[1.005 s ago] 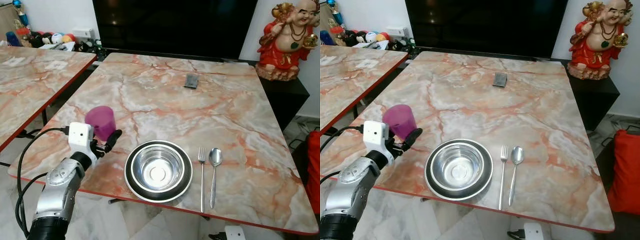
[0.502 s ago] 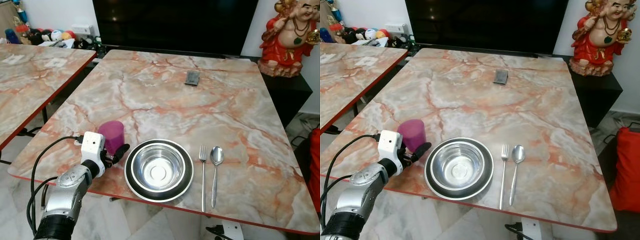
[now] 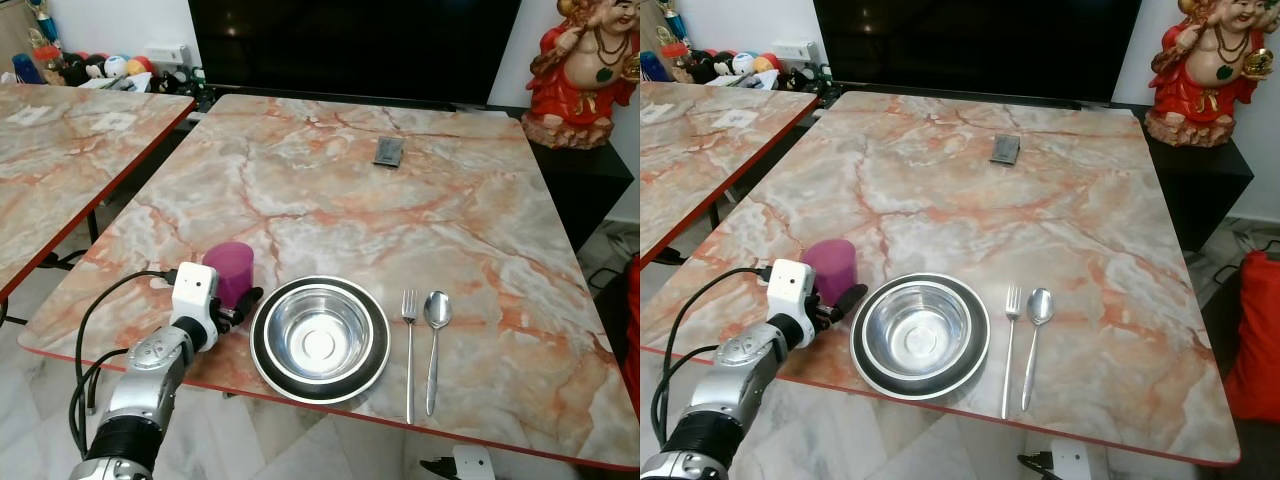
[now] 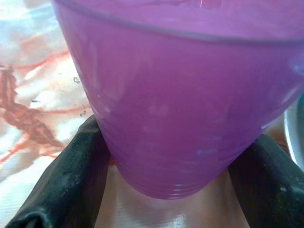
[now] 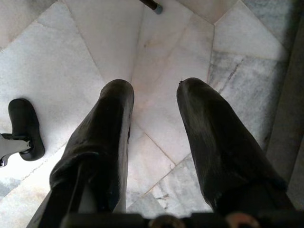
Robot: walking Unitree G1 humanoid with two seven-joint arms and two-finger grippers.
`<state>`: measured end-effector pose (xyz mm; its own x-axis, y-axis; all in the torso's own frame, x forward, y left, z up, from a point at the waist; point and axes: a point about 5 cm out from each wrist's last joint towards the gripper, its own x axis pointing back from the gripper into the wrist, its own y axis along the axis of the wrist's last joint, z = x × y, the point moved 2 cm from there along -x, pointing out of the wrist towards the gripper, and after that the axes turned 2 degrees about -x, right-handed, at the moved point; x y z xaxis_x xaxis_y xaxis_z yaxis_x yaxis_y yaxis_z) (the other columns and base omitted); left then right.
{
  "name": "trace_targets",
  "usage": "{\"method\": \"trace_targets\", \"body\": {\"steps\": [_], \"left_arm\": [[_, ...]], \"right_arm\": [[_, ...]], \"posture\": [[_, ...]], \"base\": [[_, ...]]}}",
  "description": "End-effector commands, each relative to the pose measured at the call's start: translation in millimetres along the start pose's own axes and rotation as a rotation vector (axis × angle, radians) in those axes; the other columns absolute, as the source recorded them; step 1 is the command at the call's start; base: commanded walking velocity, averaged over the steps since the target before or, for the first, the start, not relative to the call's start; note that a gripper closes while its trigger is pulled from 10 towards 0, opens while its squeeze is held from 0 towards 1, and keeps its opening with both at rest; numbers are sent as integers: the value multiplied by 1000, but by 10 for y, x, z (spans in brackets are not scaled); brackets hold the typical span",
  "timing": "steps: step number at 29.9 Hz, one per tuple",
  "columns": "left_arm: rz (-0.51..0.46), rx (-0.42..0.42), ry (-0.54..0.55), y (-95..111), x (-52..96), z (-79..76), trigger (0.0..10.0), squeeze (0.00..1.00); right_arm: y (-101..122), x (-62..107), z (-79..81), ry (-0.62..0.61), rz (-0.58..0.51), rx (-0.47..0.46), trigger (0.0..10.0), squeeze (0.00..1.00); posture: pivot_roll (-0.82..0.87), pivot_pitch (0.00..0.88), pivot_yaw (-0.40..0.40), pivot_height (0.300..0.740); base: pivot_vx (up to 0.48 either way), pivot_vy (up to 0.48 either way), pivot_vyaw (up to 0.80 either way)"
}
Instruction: Setting the table
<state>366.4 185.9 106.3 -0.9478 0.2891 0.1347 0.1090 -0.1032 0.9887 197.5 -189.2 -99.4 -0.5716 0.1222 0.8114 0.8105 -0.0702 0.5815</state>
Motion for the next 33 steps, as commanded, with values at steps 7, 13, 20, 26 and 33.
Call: {"method": "trace_targets", "body": {"steps": [7,13,20,26,33], "left_arm": [[-3,-51,30,2,-46,3,10000,0],[-2,-46,30,-13,-51,4,10000,0],[-3,-46,33,-17,-42,42,10000,0],[-9,-48,52,2,-30,111,10000,310],[-12,-51,42,6,-26,107,10000,294]], "right_arm": [[-140,26,-13,-2,26,-3,10000,0],[-175,33,-19,-3,31,-1,10000,0],[-212,41,-19,-2,37,1,10000,0],[-213,42,-18,0,38,5,10000,0],[-213,42,-15,1,37,7,10000,0]], "posture": [[-9,125,10,740],[-6,125,8,740],[-4,124,7,740],[0,123,6,740],[1,116,7,740]], "base": [[0,0,0],[0,0,0],[0,0,0],[0,0,0],[0,0,0]]}}
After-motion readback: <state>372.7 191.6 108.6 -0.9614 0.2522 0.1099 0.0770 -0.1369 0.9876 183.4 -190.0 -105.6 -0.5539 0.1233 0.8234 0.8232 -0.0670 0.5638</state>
